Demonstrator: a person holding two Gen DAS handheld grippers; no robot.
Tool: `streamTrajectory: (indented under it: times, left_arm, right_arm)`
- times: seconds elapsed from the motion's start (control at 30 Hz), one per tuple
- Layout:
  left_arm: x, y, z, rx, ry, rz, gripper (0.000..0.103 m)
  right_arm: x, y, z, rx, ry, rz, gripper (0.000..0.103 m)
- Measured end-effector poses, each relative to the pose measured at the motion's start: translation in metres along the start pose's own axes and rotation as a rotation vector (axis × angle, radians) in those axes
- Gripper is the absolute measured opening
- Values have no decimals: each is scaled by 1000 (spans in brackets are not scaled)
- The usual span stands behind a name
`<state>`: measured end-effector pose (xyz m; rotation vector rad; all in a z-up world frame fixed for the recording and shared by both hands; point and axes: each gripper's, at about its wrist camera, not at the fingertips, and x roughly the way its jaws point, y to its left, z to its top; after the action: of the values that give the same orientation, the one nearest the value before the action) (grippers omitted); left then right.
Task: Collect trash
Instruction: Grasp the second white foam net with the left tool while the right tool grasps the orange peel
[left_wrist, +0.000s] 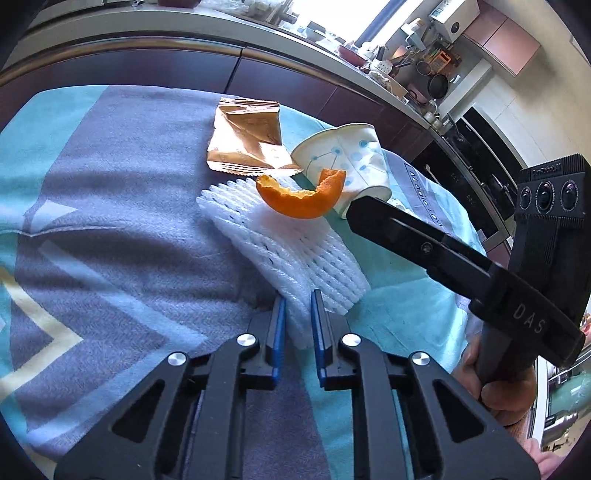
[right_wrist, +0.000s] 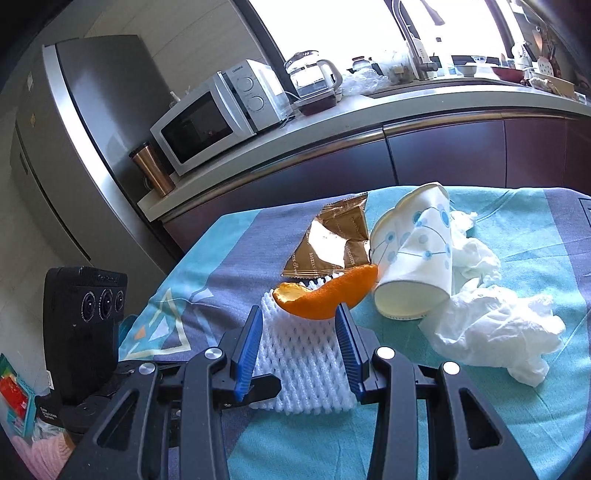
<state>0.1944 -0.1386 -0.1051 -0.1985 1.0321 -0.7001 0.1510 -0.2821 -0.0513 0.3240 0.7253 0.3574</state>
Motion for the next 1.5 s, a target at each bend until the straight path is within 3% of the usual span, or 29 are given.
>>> streamTrajectory:
  times: [0.27,0.4,0.57,0.8,0.83,0.9,0.97,1.1,1.5]
  left_arm:
    - [-40,15,-16,14,-43,29,12]
    - [-61,28,-30,19,-46,44,12]
    - [-76,45,-48,7,-49,62,12]
    - [-89,61,-63,-22,-63,63,12]
    - [-89,62,-63,-21,-64,64,12]
    - [-90,63,-65,-22,-65,65,13]
    - [-92,63,-66,-22,-68,69,13]
    - [-95,61,-67,-14,-80,82,13]
    - [-135,72,-80,-5,-147,126,12]
  right_arm:
    - [10,-1,-4,22,31,6,40]
    - [13,-2,-10,40,47,12,47]
    - [20,4,-16,49,80,60,57]
    - [38,20,-24,74,143,175,57]
    - [40,22,-24,77,144,180,57]
    - [40,25,-25,75,145,201,39]
    - [39,28,-25,71,142,216,30]
    - [35,33,-26,61,133,223,20]
    - [12,51,-22,66,60,283,13]
